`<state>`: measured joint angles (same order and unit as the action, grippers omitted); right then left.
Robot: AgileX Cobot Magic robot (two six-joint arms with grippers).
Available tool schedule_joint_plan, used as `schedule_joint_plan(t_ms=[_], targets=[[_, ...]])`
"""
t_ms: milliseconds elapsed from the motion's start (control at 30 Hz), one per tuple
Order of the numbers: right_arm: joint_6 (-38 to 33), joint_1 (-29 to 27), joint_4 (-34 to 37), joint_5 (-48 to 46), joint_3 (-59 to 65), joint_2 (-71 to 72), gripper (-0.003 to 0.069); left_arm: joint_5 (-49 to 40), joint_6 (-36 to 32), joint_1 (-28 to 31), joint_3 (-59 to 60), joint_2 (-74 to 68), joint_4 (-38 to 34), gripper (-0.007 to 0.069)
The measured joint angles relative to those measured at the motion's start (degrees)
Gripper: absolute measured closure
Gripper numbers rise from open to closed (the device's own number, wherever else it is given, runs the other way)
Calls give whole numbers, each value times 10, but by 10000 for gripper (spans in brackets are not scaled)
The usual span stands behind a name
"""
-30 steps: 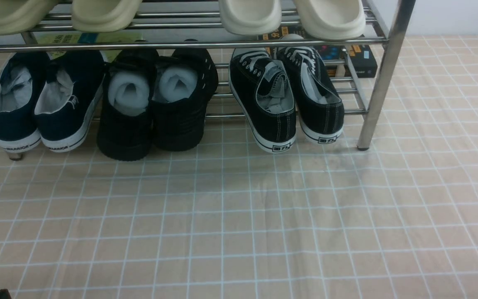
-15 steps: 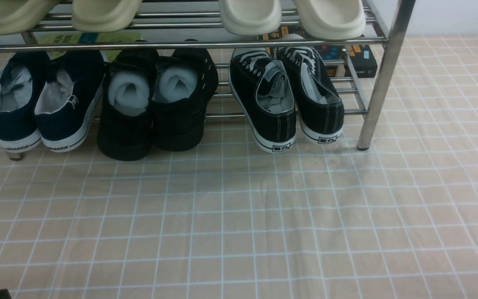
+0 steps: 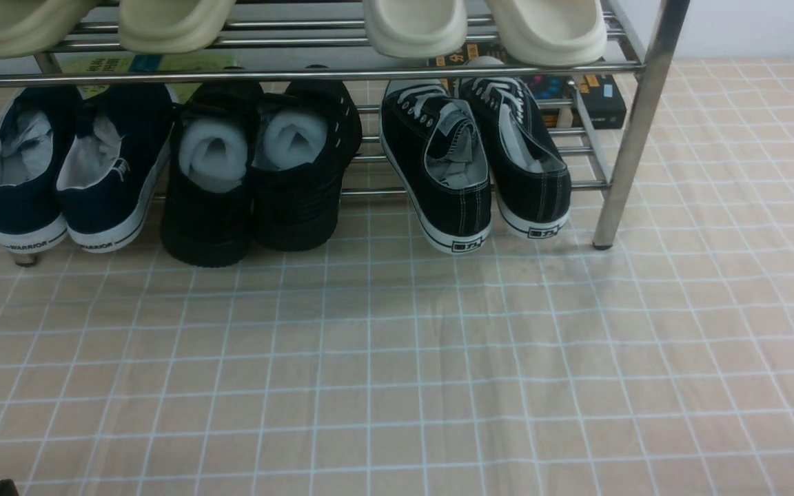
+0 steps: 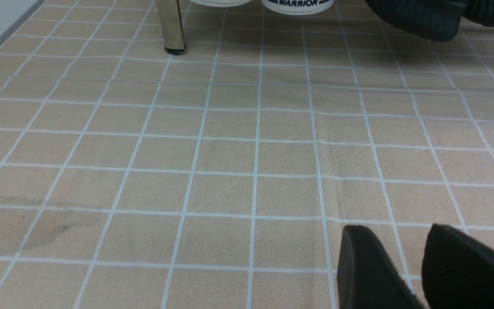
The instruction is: Take the shoes off the shelf from the light coffee tablecloth by hand.
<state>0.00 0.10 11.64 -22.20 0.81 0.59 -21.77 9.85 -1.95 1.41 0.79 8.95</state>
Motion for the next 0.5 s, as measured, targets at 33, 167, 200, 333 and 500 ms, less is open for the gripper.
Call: schedule_joint_plan(t_ms=[33, 167, 200, 333, 500], targets=[[23, 0, 38, -1, 0, 0, 419, 0, 0, 0, 0, 0, 0, 384], [95, 0, 189, -5, 3, 0, 419, 0, 0, 0, 0, 0, 0, 384], [104, 0, 223, -5, 5, 0, 419, 0, 0, 0, 0, 0, 0, 384], [109, 0, 288, -10, 6, 0, 419, 0, 0, 0, 0, 0, 0, 384], [109, 0, 342, -10, 6, 0, 430, 0, 0, 0, 0, 0, 0, 384]])
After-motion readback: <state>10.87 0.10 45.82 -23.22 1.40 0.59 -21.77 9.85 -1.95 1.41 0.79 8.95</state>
